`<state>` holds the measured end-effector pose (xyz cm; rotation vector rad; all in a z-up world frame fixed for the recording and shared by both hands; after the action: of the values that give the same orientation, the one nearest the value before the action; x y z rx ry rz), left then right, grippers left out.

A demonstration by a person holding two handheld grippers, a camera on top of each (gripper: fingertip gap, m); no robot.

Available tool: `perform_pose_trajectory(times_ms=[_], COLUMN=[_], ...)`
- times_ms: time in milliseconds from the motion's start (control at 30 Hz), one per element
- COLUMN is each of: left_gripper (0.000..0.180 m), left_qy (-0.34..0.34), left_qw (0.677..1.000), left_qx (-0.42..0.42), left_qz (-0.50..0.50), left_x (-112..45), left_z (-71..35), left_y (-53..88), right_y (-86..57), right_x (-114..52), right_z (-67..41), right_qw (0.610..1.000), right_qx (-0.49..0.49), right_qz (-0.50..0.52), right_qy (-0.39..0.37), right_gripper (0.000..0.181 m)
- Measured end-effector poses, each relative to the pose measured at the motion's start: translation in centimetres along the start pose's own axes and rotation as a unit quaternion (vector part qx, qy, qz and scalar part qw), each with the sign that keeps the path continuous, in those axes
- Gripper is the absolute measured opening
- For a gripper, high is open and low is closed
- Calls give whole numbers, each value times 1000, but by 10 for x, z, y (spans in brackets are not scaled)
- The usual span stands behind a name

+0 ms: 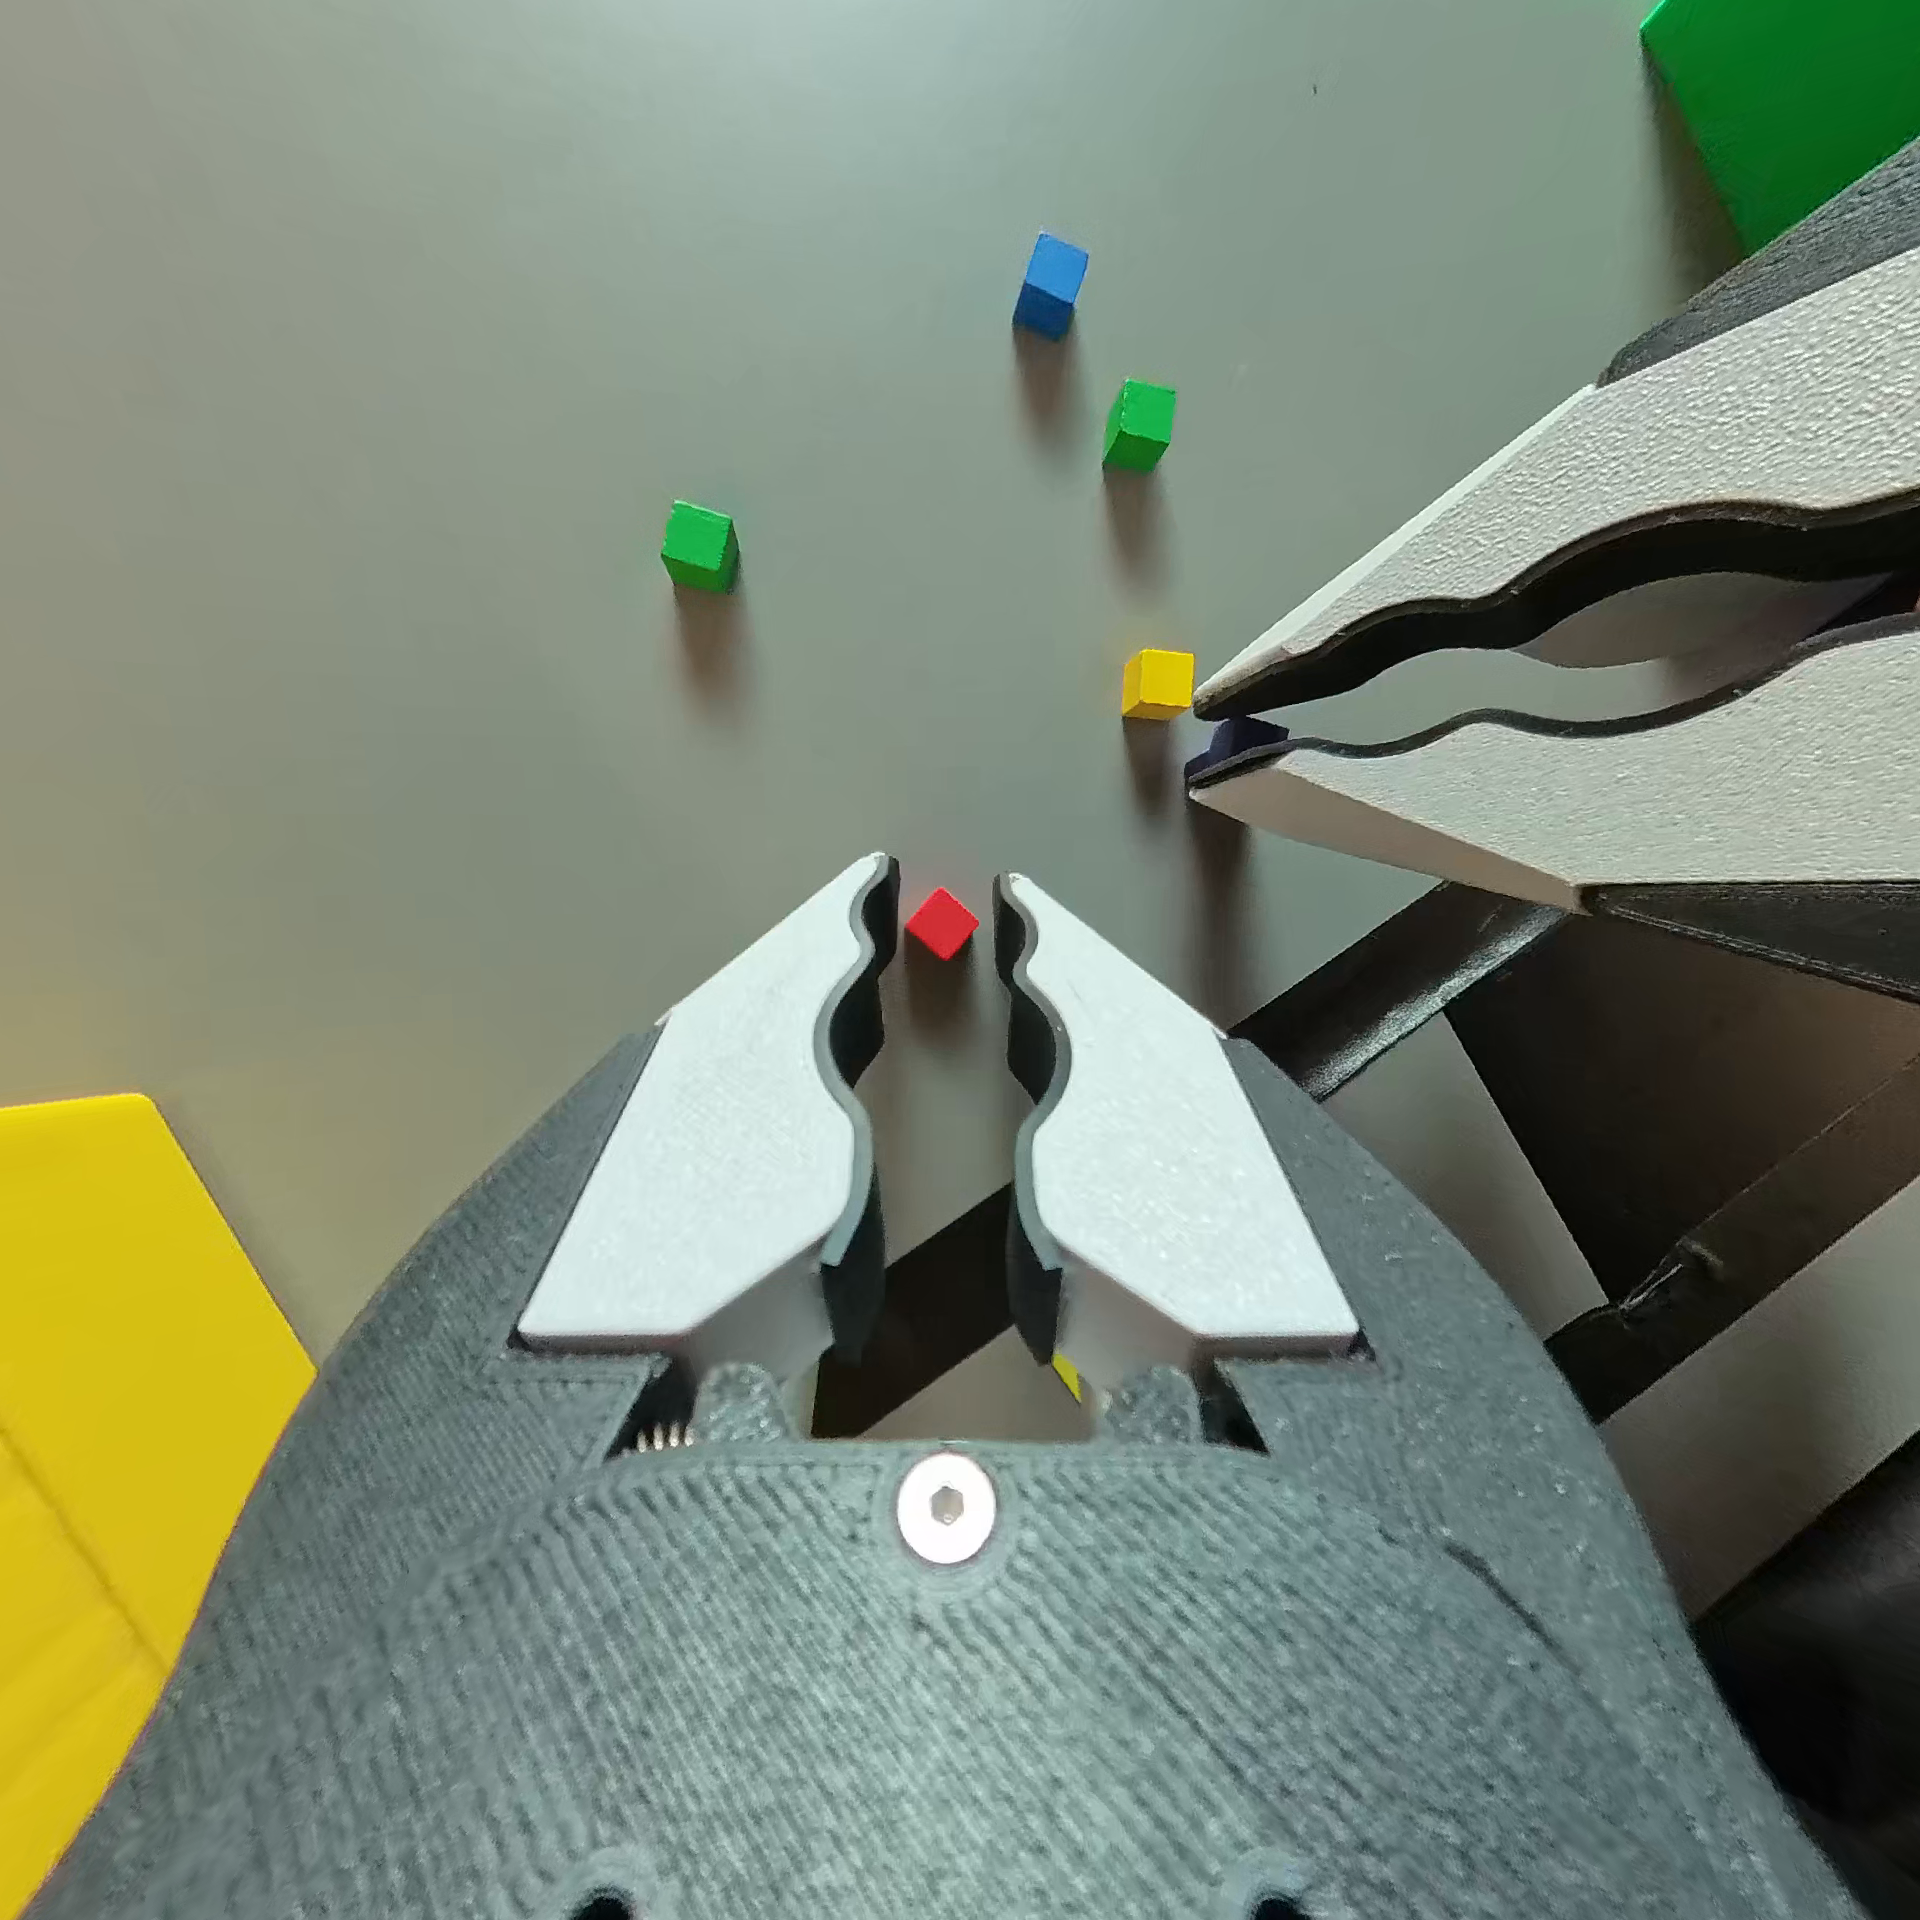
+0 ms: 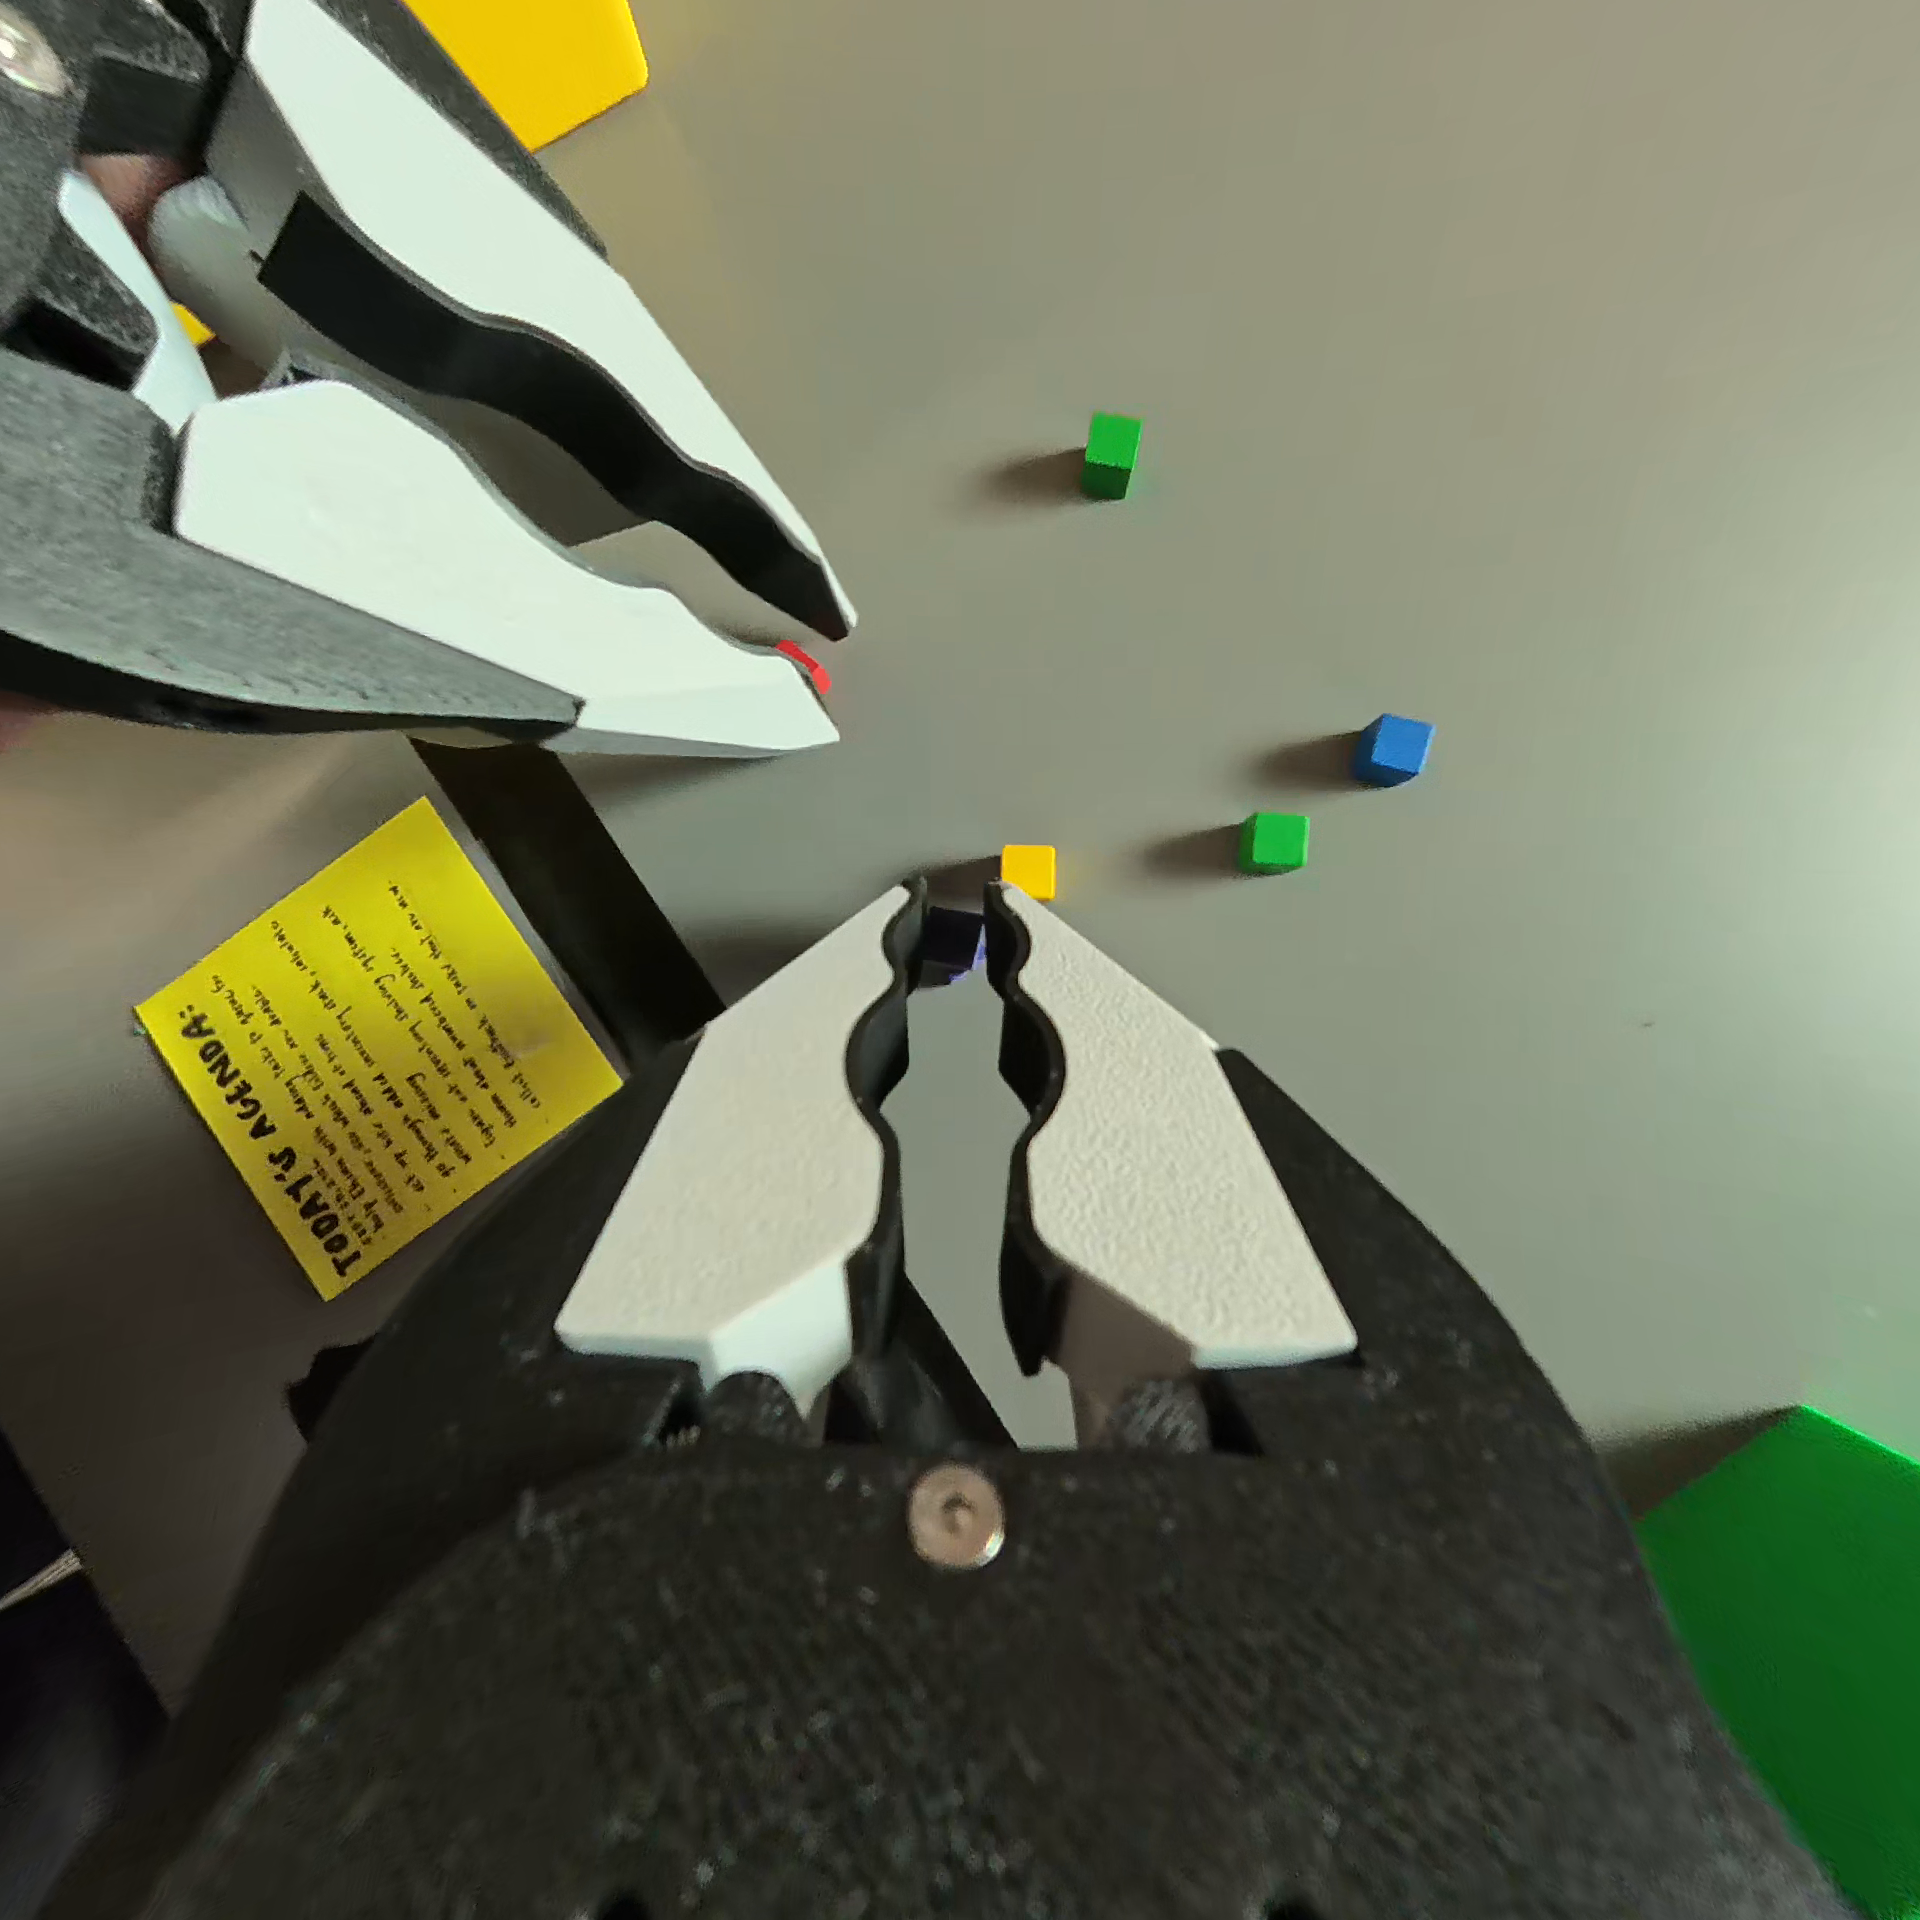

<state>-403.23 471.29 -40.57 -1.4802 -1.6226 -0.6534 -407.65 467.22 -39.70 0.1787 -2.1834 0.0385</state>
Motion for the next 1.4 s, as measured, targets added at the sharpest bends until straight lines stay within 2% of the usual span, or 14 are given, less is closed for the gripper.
perform_pose_trajectory(times_ms=[533,867,1233,1400], left_gripper=[21,23,22,20], left_qy=[6,26,47,24], left_qw=[1000,1000,998,999], left_qx=[-1,-9,-26,-34], left_qz=[15,10,-23,-19], left_x=[5,12,-4,2], left_z=[4,6,3,-3], left_y=[-4,-14,-22,-29], right_y=[6,8,10,13], right_x=[32,58,76,83], right_z=[10,18,22,22], right_qw=[998,994,996,997], right_qx=[-57,-87,-62,-41], right_qz=[15,35,31,33], right_qy=[-17,-61,-65,-58], right_gripper=[20,23,23,23])
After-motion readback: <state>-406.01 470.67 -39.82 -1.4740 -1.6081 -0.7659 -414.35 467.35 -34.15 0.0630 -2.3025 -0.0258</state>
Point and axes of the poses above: each gripper's, where its closed fingertips meet, x back along the fingers, z out of its underside, y = z × x across the jaws, the point moved 2 cm from there along x, back along the fingers
